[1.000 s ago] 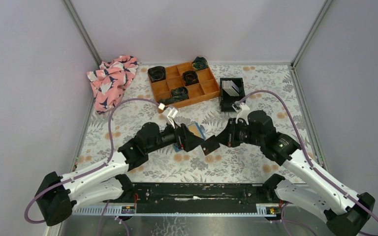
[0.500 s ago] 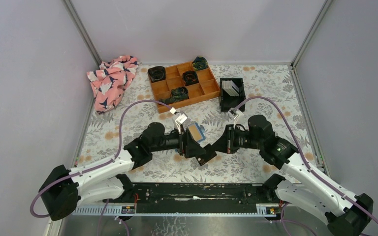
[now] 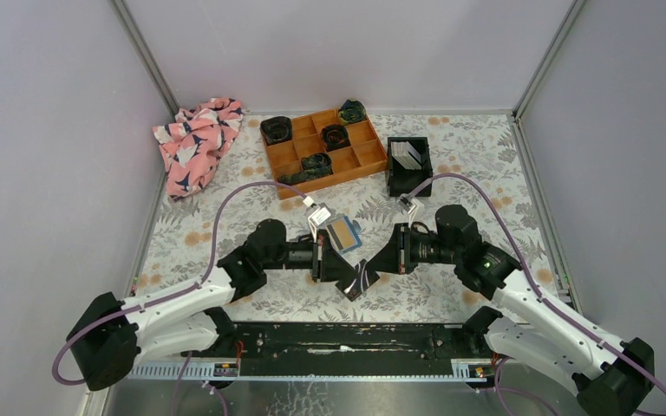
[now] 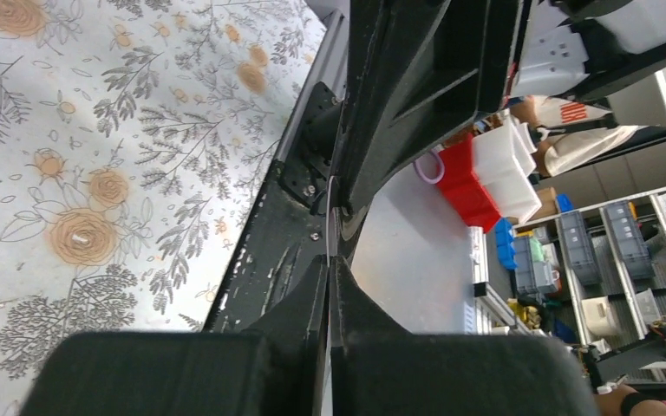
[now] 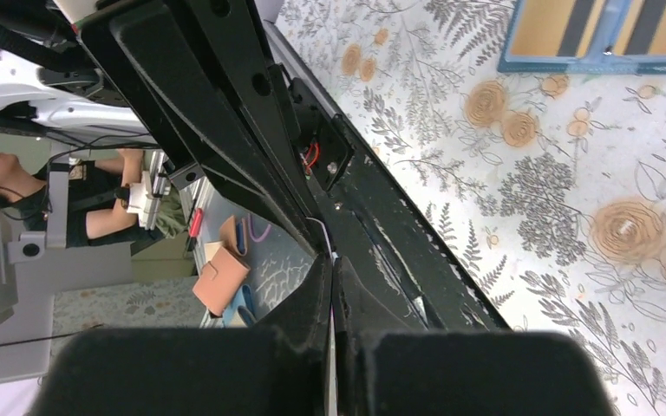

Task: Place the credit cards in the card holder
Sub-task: Pick up the credit card from the storage box.

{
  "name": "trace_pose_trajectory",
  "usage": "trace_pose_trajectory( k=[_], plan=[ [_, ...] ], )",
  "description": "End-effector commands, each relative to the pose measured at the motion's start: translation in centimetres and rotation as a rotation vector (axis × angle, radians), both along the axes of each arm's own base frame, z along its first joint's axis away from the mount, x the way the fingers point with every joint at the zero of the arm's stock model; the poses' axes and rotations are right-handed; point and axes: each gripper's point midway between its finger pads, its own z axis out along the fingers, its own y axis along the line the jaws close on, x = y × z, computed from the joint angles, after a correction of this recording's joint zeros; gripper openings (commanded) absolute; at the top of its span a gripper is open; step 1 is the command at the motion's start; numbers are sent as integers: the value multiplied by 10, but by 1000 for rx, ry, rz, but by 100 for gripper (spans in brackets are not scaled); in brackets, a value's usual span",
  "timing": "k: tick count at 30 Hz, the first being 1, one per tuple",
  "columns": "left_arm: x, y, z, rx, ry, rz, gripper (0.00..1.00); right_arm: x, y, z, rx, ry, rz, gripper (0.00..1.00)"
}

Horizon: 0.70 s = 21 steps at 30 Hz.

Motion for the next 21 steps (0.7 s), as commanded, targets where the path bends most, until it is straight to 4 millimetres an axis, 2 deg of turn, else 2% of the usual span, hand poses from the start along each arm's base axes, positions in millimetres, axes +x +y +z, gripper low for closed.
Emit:
trace_pose_trajectory(
  k=[1,6,8,13,16,21],
  plan=[
    [-5,7,14,-63,-23,8,0,-5,6,28,98,-49,37,0],
    [-1,18,14,-50,-32,83,0,1,3,42,107,-93,-6,38],
    [9,23,13,-28,-36,156,0,8,-1,43,79,-119,-53,46],
    [40,41,8,-28,-7,403,0,26,-10,33,32,-147,-172,50],
    [56,53,5,-96,63,550,0,33,-11,22,23,-145,-208,50],
    [62,64,-2,-258,169,664,0,39,-7,9,55,-145,-228,50]
  ],
)
